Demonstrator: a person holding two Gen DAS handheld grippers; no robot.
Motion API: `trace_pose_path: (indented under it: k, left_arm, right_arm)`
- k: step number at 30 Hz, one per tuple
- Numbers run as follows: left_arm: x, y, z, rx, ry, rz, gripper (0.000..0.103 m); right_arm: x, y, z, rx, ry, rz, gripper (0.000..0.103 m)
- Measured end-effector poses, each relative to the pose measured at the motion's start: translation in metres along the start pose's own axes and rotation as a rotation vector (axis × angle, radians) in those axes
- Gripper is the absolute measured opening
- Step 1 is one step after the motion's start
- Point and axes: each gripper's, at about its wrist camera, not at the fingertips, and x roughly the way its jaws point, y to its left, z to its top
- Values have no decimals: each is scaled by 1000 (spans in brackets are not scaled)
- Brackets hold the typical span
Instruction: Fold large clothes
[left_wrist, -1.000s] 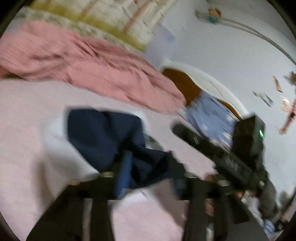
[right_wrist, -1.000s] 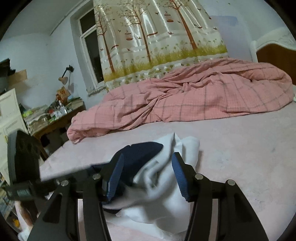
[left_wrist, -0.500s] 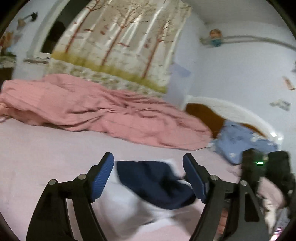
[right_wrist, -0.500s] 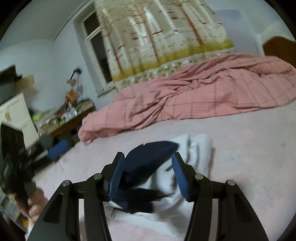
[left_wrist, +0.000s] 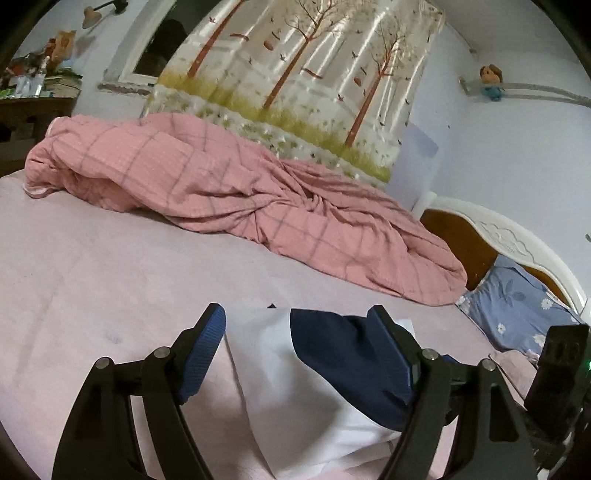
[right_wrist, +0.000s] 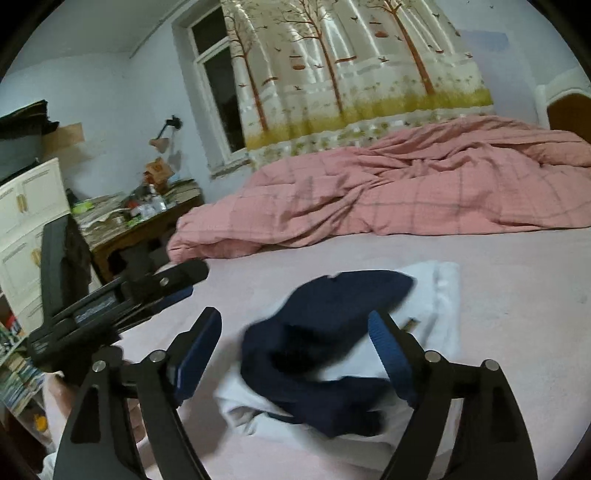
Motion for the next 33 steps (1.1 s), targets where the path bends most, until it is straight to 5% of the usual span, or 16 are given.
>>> trace_pose_path:
  k: [5, 10, 16, 27, 33]
  left_arm:
    - [-2, 6, 3, -15, -14, -11, 78]
    - [5, 8, -1, -10, -10, 3, 78]
    - [8, 8, -3, -11, -1, 0, 78]
    - [28, 4, -15, -8, 87, -15, 78]
    - [22, 2, -15, 25, 58, -6, 78]
  right_arm:
    - [29, 5, -12, -71, 54, -213, 84]
    - [31, -3, -12, -72, 63, -210, 10]
    - [-9, -10, 2, -59, -72, -272, 7]
    - [0, -45, 4, 44, 28, -279, 7]
    - [25, -72, -1, 143, 202, -248, 8]
